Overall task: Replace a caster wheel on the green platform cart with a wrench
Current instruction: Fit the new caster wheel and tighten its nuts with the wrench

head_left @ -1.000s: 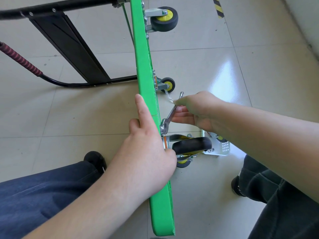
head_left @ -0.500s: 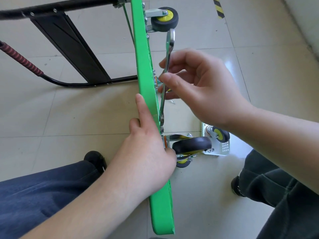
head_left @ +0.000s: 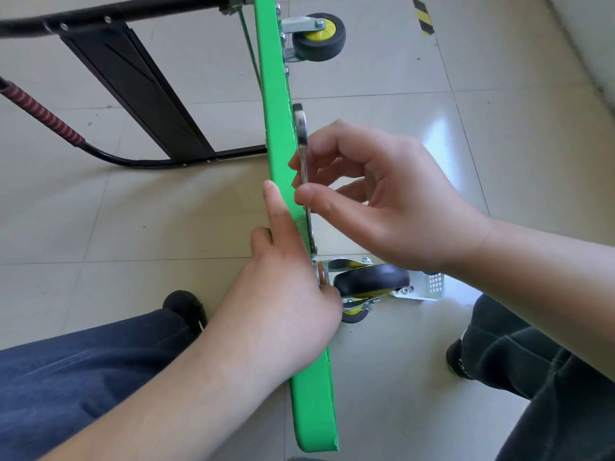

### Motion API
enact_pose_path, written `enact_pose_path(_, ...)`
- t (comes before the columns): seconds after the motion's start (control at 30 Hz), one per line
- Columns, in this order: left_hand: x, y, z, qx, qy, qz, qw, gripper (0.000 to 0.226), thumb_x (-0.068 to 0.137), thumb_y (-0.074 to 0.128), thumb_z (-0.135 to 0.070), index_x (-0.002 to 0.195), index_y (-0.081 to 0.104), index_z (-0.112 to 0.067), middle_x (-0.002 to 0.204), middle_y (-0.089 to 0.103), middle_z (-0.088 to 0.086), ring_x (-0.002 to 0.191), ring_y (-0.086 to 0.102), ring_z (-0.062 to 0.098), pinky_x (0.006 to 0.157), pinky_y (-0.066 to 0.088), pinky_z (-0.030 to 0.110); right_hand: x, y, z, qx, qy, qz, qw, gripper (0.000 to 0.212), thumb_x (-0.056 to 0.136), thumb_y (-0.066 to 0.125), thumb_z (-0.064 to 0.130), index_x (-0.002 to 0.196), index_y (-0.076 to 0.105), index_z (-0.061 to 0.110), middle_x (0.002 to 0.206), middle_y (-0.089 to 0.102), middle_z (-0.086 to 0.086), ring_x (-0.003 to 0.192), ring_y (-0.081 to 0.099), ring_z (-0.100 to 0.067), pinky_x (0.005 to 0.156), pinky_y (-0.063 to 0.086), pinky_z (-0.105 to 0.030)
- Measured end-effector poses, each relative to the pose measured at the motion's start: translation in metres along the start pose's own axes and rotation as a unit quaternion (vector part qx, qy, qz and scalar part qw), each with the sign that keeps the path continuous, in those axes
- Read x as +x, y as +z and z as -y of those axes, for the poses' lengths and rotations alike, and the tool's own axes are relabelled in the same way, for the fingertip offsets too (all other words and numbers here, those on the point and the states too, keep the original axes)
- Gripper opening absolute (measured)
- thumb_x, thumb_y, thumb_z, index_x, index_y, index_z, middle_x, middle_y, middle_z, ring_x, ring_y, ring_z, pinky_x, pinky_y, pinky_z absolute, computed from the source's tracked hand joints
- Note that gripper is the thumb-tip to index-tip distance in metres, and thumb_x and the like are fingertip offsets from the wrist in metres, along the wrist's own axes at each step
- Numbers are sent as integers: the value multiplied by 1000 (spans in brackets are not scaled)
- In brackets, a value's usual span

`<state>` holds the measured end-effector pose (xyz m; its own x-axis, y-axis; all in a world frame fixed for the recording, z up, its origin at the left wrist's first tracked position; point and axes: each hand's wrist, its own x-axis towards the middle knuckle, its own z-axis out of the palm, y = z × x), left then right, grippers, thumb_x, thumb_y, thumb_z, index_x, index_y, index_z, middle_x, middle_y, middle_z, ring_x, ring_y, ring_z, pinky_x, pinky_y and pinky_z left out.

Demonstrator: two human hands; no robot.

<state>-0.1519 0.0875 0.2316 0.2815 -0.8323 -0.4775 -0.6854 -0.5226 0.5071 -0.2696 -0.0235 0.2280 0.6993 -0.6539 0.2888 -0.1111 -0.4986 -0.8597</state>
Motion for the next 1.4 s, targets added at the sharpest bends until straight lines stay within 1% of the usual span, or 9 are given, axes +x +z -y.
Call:
enact_pose_path(0.17, -1, 0, 0, -12, -4, -3, 1000, 120, 90, 59, -24, 147, -45, -38, 138, 31, -1, 70, 57, 18, 51, 40, 32, -10, 0, -4, -13, -15, 12, 1000, 14, 94, 70, 11, 104, 63, 5, 96, 70, -9, 91, 71, -21, 74, 62, -38)
enact_pose_path(0.3, 0, 0, 0, -8, -7, -4, 1000, 118, 92, 58, -24, 148, -45, -37, 142, 29, -3, 72, 59, 19, 53, 44, 35, -10, 3, -8, 9, 5, 6, 1000, 13, 95, 70, 14, 105, 63, 12, 97, 70, -5, 96, 71, -22, 75, 62, -42)
enact_pose_path(0.47, 0, -1, -1, -1, -1, -7, 1000, 120, 91, 62, -28, 149, -43, -35, 152, 26, -3, 92, 65, 26, 73, 56, 44, 0, 8, -15, 29, 38, -28, 998, 9, 96, 69, 16, 104, 64, 17, 91, 66, 3, 90, 71, -22, 73, 63, -46)
enact_pose_path(0.53, 0, -1, -1, 7, -6, -4, 1000, 120, 91, 62, -30, 150, -43, -33, 153, 26, -3, 91, 63, 27, 70, 52, 39, 6, 10, -19, 45, 73, -42, 995, 9, 96, 68, 18, 105, 65, 17, 89, 67, 5, 86, 73, -23, 75, 63, -46)
enact_pose_path(0.67, 0, 0, 0, 6, -14, -2, 1000, 120, 91, 62, -31, 150, -43, -33, 152, 26, -2, 87, 59, 25, 67, 46, 36, 15, 14, -25, 89, 138, -64, 984, 14, 96, 68, 18, 109, 70, 11, 93, 72, -7, 86, 73, -29, 71, 65, -39)
enact_pose_path(0.83, 0, -1, -1, 10, -11, -2, 1000, 120, 91, 62, -30, 150, -43, -34, 151, 27, -1, 88, 61, 25, 68, 47, 36, 20, 17, -27, 87, 169, -87, 978, 14, 98, 68, 14, 109, 71, 6, 89, 70, -7, 82, 68, -14, 67, 65, -33)
enact_pose_path(1.07, 0, -1, -1, 19, -21, 6, 1000, 119, 92, 60, -30, 149, -45, -32, 154, 24, -2, 78, 55, 18, 53, 35, 26, 29, 21, -37, 138, 272, -107, 946, 14, 99, 68, 16, 105, 68, 3, 87, 63, -7, 71, 66, -12, 67, 65, -38)
enact_pose_path(1.23, 0, -1, -1, 21, -23, 3, 999, 120, 92, 61, -31, 148, -46, -31, 155, 25, -3, 82, 55, 21, 60, 37, 32, 36, 22, -43, 171, 326, -98, 924, 15, 99, 67, 16, 104, 68, 3, 92, 65, -10, 71, 66, -15, 65, 64, -35)
enact_pose_path(1.4, 1, 0, -2, 21, -25, 4, 999, 121, 93, 61, -31, 148, -46, -31, 154, 26, -3, 81, 56, 21, 57, 36, 31, 40, 23, -55, 188, 378, -88, 902, 19, 99, 68, 18, 104, 68, 0, 105, 68, -23, 77, 68, -24, 70, 65, -42)
